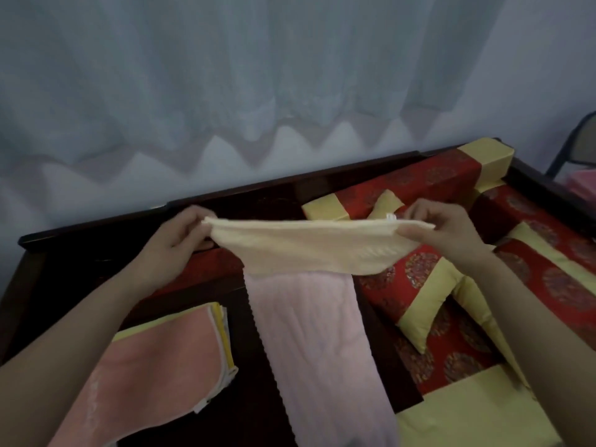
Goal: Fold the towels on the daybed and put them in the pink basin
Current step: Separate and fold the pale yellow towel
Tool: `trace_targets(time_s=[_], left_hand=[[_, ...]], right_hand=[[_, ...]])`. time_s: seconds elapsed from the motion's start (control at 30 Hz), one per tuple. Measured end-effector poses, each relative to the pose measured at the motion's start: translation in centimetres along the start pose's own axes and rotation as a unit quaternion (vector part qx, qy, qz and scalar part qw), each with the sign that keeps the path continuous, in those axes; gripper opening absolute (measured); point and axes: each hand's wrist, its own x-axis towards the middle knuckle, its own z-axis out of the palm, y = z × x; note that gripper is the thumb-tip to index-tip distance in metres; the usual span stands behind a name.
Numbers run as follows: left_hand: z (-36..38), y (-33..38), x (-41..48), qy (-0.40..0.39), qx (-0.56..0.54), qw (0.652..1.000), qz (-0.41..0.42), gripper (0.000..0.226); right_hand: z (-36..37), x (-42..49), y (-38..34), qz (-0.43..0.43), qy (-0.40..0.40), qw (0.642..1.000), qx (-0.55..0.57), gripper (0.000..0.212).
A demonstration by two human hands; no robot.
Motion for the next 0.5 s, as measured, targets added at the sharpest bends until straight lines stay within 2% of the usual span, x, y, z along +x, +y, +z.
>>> trace_targets(time_s=[0.07, 0.1, 0.17, 0.23, 0.33, 0.5], left_hand=[[1.3, -2.4, -3.3, -0.092, 0.05, 0.994, -0.026, 0.02], [2.0, -3.9, -5.0, -0.122, 0.075, 0.989, -0.041, 0.029], [3.6, -7.0, -8.2, -0.149, 0.116, 0.978, -0.087, 0.047], [5.5, -9.6, -10.8, -0.17, 0.118, 0.971, -0.122, 0.041], [7.7, -12.2, -12.3, -0.171, 0.089, 0.968, -0.161, 0.011], [10.4, -14.3, -8.2, -0.07, 0.029, 0.977, -0.201, 0.016]], right_hand=[[0.4, -3.4, 1.9, 0.08, -0.068, 0.993, 0.054, 0.032], [0.7, -5.2, 3.3, 0.118, -0.104, 0.985, 0.065, 0.03], [1.7, -9.0, 6.6, 0.188, -0.162, 0.966, 0.074, 0.028], [3.1, -12.7, 9.9, 0.25, -0.188, 0.945, 0.097, 0.024], [5.5, -16.3, 13.0, 0.318, -0.144, 0.93, 0.113, 0.025], [7.9, -15.0, 15.7, 0.348, 0.017, 0.933, 0.088, 0.021]])
